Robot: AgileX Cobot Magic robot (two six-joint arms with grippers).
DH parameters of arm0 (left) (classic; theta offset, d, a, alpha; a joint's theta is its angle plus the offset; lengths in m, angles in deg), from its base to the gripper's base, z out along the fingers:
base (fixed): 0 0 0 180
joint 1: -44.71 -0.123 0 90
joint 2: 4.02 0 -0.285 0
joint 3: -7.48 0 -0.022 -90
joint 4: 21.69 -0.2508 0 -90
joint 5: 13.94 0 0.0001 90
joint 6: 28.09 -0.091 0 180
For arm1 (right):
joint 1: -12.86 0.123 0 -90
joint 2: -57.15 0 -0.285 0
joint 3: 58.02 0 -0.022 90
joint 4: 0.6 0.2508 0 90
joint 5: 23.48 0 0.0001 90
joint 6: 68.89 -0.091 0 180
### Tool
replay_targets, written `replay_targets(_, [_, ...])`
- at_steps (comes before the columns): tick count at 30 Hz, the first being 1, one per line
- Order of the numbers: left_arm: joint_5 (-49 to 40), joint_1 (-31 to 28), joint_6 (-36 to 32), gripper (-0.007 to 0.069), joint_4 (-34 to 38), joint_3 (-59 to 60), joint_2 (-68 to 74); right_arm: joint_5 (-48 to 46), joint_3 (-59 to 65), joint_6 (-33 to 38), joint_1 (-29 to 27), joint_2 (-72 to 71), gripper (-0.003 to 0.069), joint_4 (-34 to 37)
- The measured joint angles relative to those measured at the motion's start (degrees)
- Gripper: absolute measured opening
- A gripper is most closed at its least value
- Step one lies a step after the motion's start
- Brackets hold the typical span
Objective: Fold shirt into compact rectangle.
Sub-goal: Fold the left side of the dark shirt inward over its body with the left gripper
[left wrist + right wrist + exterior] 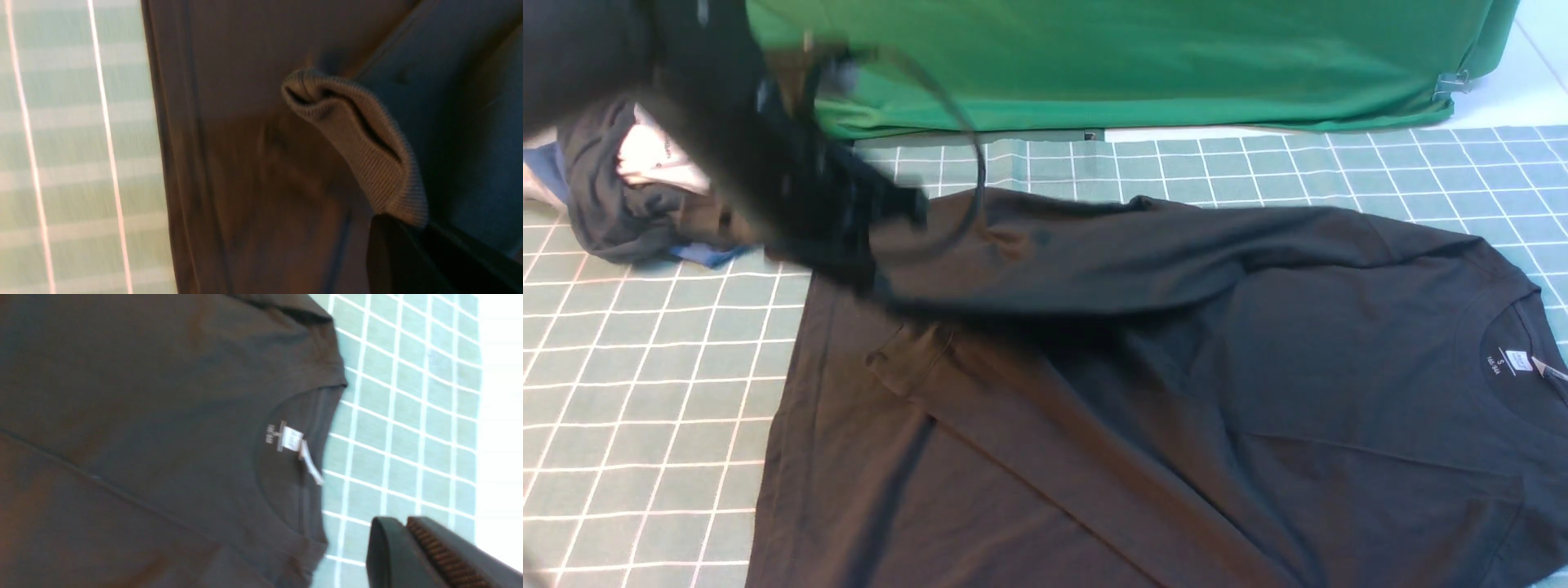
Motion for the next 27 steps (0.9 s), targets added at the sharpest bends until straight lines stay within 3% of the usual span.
replay_targets(10, [7.0,5.6,5.3,0.0034,-0.3,17.4,-6.2,2.6,0.0,4.5,0.0,0.0,0.0070,8.2])
replay_targets(27, [3.3,7.9,7.3,0.0034,-4.2,18.2,-11.1,0.1,0.0,5.5,-1.8,4.4,0.0071,11.1])
